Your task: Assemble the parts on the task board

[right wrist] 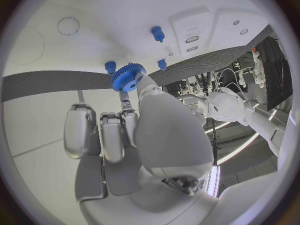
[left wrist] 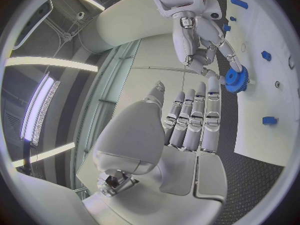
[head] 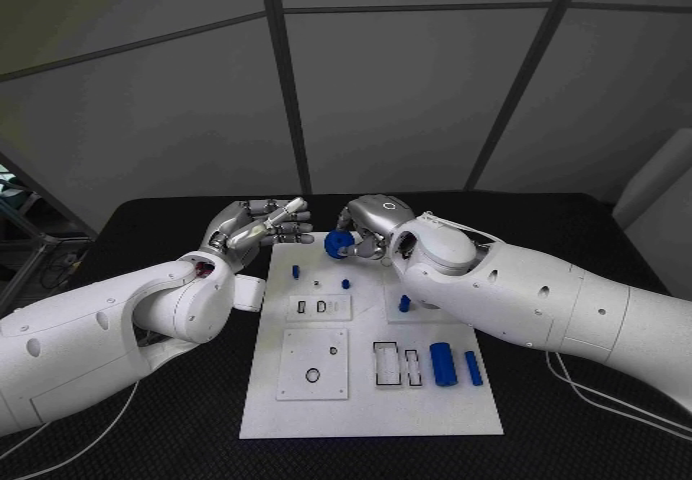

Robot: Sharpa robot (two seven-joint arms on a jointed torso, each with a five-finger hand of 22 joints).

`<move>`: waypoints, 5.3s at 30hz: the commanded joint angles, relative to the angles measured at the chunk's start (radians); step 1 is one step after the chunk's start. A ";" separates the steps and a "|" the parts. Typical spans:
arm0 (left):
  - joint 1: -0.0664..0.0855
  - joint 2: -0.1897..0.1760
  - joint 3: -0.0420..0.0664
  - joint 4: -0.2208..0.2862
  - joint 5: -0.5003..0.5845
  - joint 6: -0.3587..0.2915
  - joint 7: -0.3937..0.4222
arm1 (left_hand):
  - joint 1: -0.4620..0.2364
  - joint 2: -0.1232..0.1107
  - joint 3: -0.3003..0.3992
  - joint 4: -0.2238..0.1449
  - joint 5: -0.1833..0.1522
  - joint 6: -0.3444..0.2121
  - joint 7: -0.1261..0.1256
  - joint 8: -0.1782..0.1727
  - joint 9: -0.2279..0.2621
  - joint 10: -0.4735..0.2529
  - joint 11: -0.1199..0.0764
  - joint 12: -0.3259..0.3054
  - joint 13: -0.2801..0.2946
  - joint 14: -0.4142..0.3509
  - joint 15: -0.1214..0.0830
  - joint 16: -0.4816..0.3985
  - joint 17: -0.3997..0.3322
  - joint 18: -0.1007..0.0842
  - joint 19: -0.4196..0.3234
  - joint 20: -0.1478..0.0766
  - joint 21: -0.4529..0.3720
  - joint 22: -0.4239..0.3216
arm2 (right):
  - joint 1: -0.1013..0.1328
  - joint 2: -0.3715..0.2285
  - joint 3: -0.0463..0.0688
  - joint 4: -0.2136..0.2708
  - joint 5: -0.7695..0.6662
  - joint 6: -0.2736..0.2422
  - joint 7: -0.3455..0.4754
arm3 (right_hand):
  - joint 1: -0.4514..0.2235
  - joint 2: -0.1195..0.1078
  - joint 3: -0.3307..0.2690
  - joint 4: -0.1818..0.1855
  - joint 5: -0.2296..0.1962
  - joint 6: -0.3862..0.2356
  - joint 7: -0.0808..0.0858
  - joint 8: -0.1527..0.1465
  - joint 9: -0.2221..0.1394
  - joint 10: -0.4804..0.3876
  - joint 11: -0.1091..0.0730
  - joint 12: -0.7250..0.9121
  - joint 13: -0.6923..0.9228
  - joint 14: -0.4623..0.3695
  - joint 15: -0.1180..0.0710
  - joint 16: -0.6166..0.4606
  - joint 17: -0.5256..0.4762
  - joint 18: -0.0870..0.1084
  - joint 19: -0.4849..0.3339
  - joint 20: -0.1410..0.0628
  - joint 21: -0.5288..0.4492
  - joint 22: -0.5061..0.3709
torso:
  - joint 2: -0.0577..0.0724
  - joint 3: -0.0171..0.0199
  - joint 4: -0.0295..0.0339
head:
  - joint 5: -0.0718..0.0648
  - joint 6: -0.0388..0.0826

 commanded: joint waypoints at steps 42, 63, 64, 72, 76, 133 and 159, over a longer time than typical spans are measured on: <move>0.002 -0.001 0.001 0.001 -0.005 0.012 0.006 | -0.005 0.007 0.001 -0.005 -0.006 0.003 0.006 -0.004 0.000 0.000 0.005 -0.004 0.002 -0.006 -0.001 -0.007 0.002 -0.013 -0.009 0.000 -0.004 -0.001 | -0.002 -0.007 -0.018 -0.024 0.032 0.015 0.047 | -0.094 -0.052 0.021 0.030 -0.036 -0.111 0.023 -0.120 -0.017 -0.063 0.030 -0.067 0.012 0.084 0.022 0.004 0.177 -0.015 -0.008 0.027 0.000 -0.010 | -0.002 0.0034 -0.0023 | 0.005 -0.012; 0.001 -0.019 0.001 -0.009 -0.005 0.007 0.010 | -0.004 0.008 0.002 -0.007 -0.006 0.004 0.006 -0.005 0.000 0.000 0.005 -0.004 0.002 -0.006 -0.001 -0.008 0.003 -0.013 -0.010 0.001 -0.004 -0.001 | 0.001 -0.465 -0.008 0.192 0.421 0.063 0.314 | -0.066 -0.060 0.019 0.023 0.039 -0.088 0.024 -0.124 -0.019 -0.130 0.031 -0.139 -0.063 0.061 0.022 -0.043 0.085 0.013 -0.090 0.030 -0.087 -0.159 | -0.021 0.0153 -0.0300 | 0.005 0.002; 0.001 -0.018 0.001 -0.011 -0.005 0.007 0.010 | -0.004 0.008 0.002 -0.007 -0.006 0.004 0.006 -0.005 0.000 0.000 0.005 -0.004 0.002 -0.006 -0.001 -0.008 0.003 -0.013 -0.010 0.001 -0.004 -0.001 | 0.001 -0.474 -0.008 0.188 0.426 0.061 0.317 | -0.064 -0.060 0.018 0.022 0.042 -0.090 0.023 -0.125 -0.020 -0.129 0.030 -0.137 -0.061 0.062 0.022 -0.042 0.088 0.013 -0.090 0.029 -0.087 -0.158 | -0.021 0.0161 -0.0296 | 0.003 0.003; 0.000 -0.010 0.000 -0.029 -0.005 0.009 0.011 | -0.004 0.008 0.002 -0.007 -0.006 0.004 0.006 -0.005 0.000 0.000 0.005 -0.004 0.002 -0.006 -0.001 -0.008 0.003 -0.013 -0.010 0.001 -0.004 -0.001 | -0.001 -0.487 -0.008 0.129 0.405 0.080 0.329 | -0.044 -0.062 0.014 0.013 0.049 -0.094 0.023 -0.128 -0.021 -0.131 0.029 -0.140 -0.064 0.062 0.021 -0.044 0.087 0.014 -0.090 0.028 -0.091 -0.162 | -0.019 0.0235 -0.0296 | -0.002 -0.002; -0.002 -0.007 0.000 -0.036 -0.005 0.010 0.011 | -0.004 0.008 0.002 -0.007 -0.006 0.004 0.006 -0.005 0.000 0.000 0.005 -0.004 0.002 -0.006 -0.001 -0.008 0.003 -0.013 -0.010 0.001 -0.004 -0.001 | -0.001 -0.469 -0.008 0.099 0.383 0.082 0.327 | -0.036 -0.059 0.015 0.010 0.050 -0.095 0.023 -0.129 -0.021 -0.132 0.029 -0.139 -0.064 0.062 0.021 -0.044 0.088 0.014 -0.090 0.027 -0.092 -0.163 | -0.018 0.0253 -0.0279 | -0.004 -0.004; -0.005 0.008 0.001 -0.050 -0.005 0.016 0.011 | -0.002 0.009 0.002 -0.009 -0.006 0.005 0.006 -0.005 0.000 0.001 0.004 -0.004 0.002 -0.006 -0.001 -0.009 0.004 -0.012 -0.010 0.001 -0.004 -0.002 | -0.016 -0.332 -0.008 -0.060 0.322 0.143 0.285 | -0.013 -0.026 0.019 -0.006 0.037 -0.034 0.022 -0.104 -0.012 -0.104 0.028 -0.111 -0.037 0.069 0.019 -0.033 0.113 0.009 -0.070 0.024 -0.078 -0.136 | -0.016 0.0269 -0.0278 | -0.008 -0.013; -0.005 0.008 0.001 -0.053 -0.005 0.018 0.005 | -0.001 0.010 0.002 -0.010 -0.006 0.005 0.006 -0.005 0.000 0.001 0.004 -0.005 0.002 -0.006 -0.001 -0.010 0.005 -0.012 -0.011 0.001 -0.004 -0.002 | -0.016 -0.318 -0.008 -0.073 0.343 0.117 0.255 | -0.029 -0.008 0.014 -0.006 0.025 0.028 0.004 -0.079 -0.005 -0.080 0.011 -0.091 -0.017 0.071 0.004 -0.032 0.120 0.005 -0.056 0.011 -0.068 -0.118 | -0.016 0.0275 -0.0279 | -0.011 -0.014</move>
